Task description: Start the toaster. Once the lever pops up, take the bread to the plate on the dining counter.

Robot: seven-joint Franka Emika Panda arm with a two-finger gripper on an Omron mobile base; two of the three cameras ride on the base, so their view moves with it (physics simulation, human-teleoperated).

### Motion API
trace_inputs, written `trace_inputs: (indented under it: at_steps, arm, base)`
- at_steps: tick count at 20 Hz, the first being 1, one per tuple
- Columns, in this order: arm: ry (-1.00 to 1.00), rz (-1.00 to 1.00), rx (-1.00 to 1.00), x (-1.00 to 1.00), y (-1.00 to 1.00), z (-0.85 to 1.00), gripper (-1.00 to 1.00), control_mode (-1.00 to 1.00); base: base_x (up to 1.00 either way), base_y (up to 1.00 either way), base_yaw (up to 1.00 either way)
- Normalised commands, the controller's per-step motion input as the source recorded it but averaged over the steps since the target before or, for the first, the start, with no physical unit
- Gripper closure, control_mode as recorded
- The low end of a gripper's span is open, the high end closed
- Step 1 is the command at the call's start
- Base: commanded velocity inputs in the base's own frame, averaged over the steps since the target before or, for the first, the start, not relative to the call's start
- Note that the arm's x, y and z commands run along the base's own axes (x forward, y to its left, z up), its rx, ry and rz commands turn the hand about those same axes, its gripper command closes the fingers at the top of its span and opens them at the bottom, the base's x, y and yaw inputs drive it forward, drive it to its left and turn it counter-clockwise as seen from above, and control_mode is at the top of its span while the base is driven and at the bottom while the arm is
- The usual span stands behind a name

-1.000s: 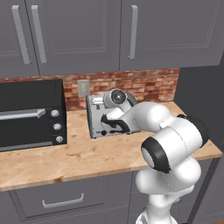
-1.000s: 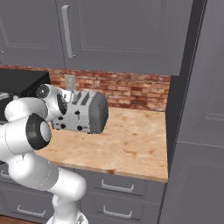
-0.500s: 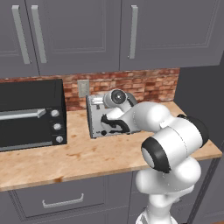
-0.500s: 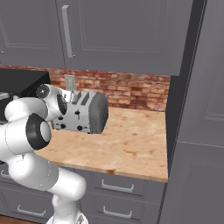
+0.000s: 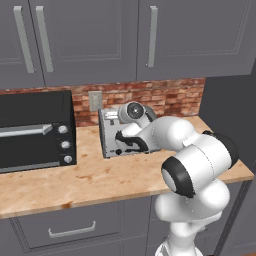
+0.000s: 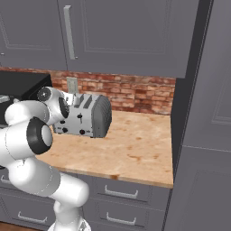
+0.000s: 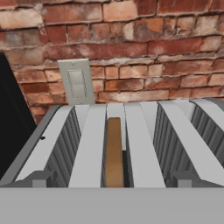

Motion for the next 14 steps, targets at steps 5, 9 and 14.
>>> trace_inputs:
  at_steps: [5,9,14]
  arm:
    - [0.0,0.0,0.0,0.0,0.0,0.0,-1.0,-1.0]
    - [0.0,0.0,0.0,0.0,0.0,0.0,-1.0,-1.0]
    - [0.0,0.0,0.0,0.0,0.0,0.0,-1.0,-1.0]
  base:
    - [0.0,0.0,0.0]
    - [0.0,0.0,0.0]
    - [0.0,0.0,0.0]
